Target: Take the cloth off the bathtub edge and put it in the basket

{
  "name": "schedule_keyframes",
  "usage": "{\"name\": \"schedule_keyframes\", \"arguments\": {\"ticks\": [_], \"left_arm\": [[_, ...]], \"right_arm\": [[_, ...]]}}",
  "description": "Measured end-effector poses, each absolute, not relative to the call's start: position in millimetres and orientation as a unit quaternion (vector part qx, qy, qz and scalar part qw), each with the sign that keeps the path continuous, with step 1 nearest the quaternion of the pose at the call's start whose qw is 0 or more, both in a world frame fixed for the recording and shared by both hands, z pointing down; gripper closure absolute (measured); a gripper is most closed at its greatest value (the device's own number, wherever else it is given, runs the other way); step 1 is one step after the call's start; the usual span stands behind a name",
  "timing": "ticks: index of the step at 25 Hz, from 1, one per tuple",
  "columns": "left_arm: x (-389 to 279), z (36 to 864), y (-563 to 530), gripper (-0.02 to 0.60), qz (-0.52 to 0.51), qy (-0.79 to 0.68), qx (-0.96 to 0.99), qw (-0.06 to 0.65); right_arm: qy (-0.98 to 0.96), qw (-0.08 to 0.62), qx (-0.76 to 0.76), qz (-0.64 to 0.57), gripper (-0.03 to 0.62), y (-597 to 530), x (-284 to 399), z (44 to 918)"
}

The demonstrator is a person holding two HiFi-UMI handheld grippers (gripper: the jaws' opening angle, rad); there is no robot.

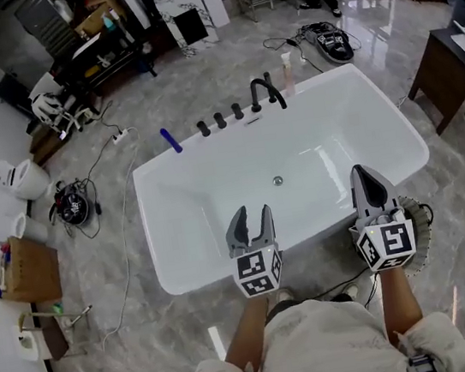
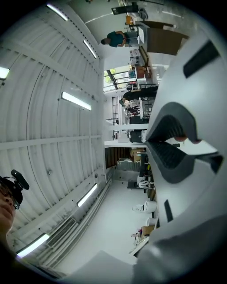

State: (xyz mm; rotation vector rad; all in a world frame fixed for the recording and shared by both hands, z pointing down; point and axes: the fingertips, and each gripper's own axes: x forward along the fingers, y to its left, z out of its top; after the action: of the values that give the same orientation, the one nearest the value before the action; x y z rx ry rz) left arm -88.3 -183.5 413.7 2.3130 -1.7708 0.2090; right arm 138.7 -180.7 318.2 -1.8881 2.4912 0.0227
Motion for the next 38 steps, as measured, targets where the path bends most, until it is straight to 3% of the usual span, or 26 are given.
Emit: {"name": "schedule_keyframes", "arguments": {"ticks": [8, 15, 27, 35, 38], "left_arm": [[-169, 335, -157, 0.377, 0.018, -0.649, 0.76, 0.018], [-201, 276, -138, 0.39, 0.01, -0.662, 0.746, -0.079], [-233, 256, -125, 0.428, -0.018, -0.677, 0.731, -0.081], [-238, 253, -123, 0.566, -0.031, -0.678, 0.731, -0.079], [-241, 253, -122, 0.578, -0.032, -0.674, 0.735, -0.073]], "right_arm": [[0.818, 0.043, -0.572, 0.042, 0.605, -177, 73, 285], [0.825, 0.06, -0.559, 0.061, 0.605, -169, 42, 262], [0.833, 0.055, -0.546, 0.078, 0.605, -163, 12, 254], [0.832, 0.049, -0.545, 0.091, 0.605, -160, 7, 251], [0.831, 0.048, -0.546, 0.095, 0.605, -158, 3, 249]]}}
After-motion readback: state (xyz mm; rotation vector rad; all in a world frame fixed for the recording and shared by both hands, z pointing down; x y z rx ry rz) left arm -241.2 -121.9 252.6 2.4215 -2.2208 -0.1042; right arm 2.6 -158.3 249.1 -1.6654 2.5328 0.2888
